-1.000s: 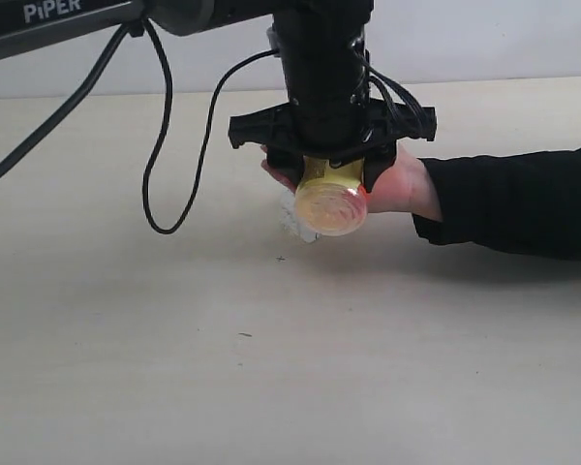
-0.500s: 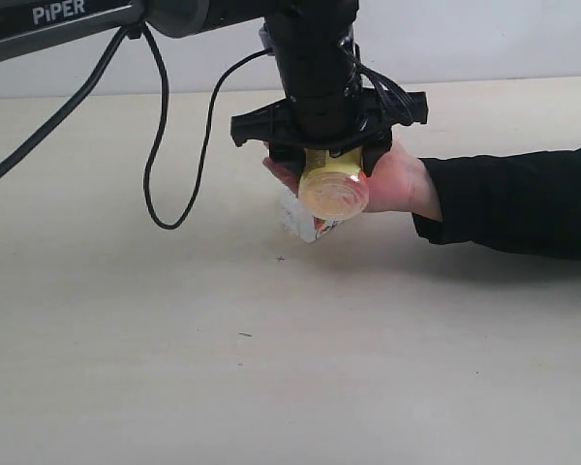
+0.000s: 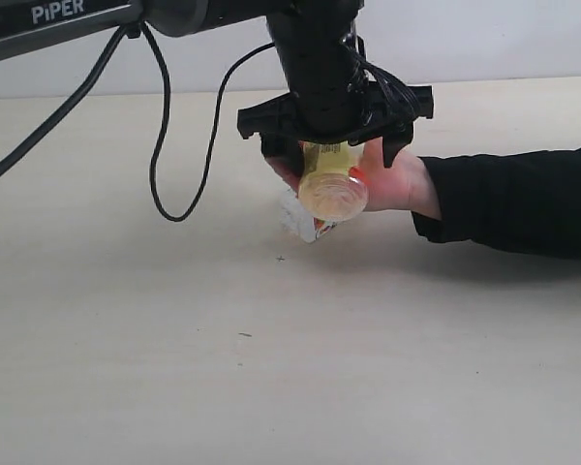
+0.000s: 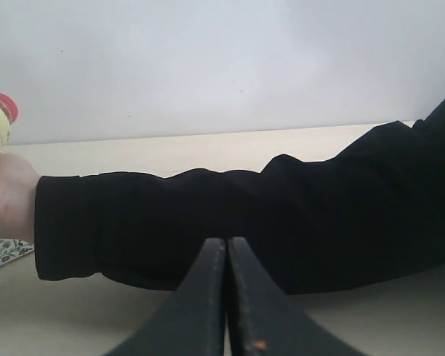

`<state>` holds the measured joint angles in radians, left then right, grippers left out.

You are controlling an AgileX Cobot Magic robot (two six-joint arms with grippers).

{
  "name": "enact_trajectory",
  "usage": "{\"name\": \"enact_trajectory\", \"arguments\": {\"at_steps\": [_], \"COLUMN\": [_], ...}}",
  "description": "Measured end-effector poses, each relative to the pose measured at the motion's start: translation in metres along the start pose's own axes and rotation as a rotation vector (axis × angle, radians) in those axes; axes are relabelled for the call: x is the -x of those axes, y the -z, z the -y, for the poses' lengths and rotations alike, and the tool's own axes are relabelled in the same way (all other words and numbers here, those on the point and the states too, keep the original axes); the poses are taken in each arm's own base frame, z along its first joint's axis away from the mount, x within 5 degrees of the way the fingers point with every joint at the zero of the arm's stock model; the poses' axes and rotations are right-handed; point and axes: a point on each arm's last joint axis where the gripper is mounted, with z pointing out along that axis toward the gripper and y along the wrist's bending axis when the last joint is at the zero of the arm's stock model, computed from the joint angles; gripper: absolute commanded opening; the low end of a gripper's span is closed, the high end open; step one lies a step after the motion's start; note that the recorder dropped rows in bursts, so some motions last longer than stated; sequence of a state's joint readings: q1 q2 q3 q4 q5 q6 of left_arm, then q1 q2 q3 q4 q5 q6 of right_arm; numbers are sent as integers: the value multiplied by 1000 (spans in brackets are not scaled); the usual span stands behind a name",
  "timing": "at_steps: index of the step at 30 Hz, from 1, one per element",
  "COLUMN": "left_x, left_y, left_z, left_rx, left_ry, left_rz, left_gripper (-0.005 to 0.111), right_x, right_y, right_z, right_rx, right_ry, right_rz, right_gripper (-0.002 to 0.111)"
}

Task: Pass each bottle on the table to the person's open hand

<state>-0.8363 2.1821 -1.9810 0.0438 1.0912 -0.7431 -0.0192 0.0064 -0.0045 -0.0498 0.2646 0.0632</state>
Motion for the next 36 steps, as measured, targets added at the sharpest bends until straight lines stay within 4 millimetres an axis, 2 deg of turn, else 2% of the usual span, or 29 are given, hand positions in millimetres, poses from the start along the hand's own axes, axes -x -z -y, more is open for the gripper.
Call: {"name": "enact_trajectory", "arguments": {"at_steps": [5, 8, 11, 15, 18, 21, 25, 28, 36], "left_x": [2, 6, 6, 2, -10, -27, -49, -62, -98], "left_y": [5, 34, 63, 85, 99, 105, 106, 111, 132], "left_z": [-2, -8, -13, -10, -1, 7, 11, 6, -27], "left_rx": [16, 41, 53, 43, 30, 44, 96, 129, 139], "left_ry": [-17, -28, -113, -261, -374, -476, -572, -614, -655], "left_rz": [23, 56, 73, 101, 117, 120, 120, 116, 94], "left_gripper": [83, 83, 81, 59, 32, -1, 0, 0, 0], "right_x": [0, 0, 0, 0, 0, 0, 0, 0, 0], "right_y": [0, 0, 0, 0, 0, 0, 0, 0, 0], "right_z": [0, 0, 0, 0, 0, 0, 0, 0, 0], "right_rx": [0, 0, 0, 0, 0, 0, 0, 0, 0], "right_ry": [0, 0, 0, 0, 0, 0, 0, 0, 0], "right_rz": [0, 0, 0, 0, 0, 0, 0, 0, 0], "right_gripper": [0, 0, 0, 0, 0, 0, 0, 0, 0]}}
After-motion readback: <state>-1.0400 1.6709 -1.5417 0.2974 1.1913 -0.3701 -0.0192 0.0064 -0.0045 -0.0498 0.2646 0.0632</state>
